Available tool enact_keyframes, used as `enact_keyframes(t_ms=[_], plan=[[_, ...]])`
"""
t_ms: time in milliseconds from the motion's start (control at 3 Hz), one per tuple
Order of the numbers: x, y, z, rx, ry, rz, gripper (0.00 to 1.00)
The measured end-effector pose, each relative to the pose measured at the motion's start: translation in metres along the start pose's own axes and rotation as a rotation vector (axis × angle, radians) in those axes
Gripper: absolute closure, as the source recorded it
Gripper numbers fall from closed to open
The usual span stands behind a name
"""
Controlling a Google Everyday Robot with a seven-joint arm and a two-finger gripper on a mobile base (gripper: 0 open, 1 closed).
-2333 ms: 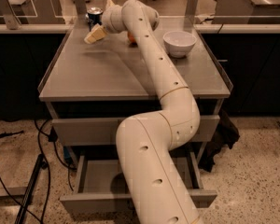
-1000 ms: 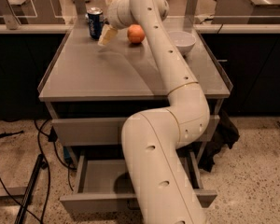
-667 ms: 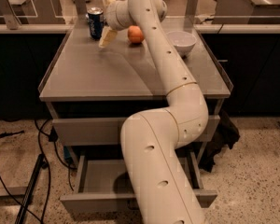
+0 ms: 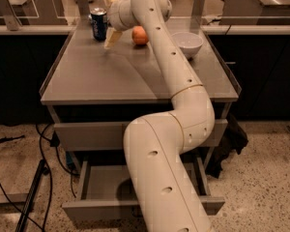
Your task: Place pepsi can into middle drawer
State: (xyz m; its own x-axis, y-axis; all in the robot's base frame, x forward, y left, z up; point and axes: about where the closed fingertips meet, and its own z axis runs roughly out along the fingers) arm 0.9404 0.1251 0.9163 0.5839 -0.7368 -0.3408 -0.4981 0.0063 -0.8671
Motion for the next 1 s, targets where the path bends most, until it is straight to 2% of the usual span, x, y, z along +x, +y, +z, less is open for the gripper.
enact_keyframes(t_ms=[333, 1000], plan=[[-0.0029, -0.0016, 0.0005, -0.014, 0.021, -0.209, 0.0], [-0.0027, -0.0082, -0.0023, -0.019, 0.049, -0.589, 0.0]])
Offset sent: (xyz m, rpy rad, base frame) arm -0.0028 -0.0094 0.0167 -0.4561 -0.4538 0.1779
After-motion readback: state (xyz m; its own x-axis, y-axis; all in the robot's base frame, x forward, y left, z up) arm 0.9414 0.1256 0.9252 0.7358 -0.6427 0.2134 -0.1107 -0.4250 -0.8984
